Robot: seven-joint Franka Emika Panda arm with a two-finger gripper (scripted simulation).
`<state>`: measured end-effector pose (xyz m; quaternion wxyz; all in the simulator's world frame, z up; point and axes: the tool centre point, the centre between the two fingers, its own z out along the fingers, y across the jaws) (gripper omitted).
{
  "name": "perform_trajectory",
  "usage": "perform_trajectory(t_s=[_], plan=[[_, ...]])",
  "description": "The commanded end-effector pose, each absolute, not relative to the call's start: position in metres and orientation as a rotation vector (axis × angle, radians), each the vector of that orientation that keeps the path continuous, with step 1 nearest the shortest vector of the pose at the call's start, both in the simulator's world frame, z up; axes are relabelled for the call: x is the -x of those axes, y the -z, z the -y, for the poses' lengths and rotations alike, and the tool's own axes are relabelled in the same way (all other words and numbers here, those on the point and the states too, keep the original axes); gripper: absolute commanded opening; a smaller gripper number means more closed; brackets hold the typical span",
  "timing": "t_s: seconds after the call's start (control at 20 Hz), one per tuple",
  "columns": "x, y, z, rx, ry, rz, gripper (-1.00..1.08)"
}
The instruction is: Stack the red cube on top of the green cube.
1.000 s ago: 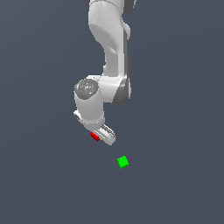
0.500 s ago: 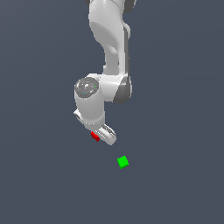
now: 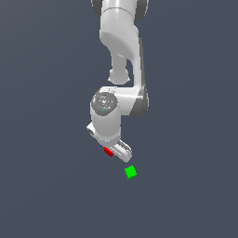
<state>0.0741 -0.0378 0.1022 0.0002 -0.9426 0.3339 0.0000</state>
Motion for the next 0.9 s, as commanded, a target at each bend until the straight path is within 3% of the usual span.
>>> perform_trajectory(t_s=[0.0, 0.85], plan=[[-0.084, -0.097, 0.025, 2.96, 0.0, -1.048, -1.0], [-0.14, -0.066, -0.042, 2.961, 0.0, -1.048, -1.0]])
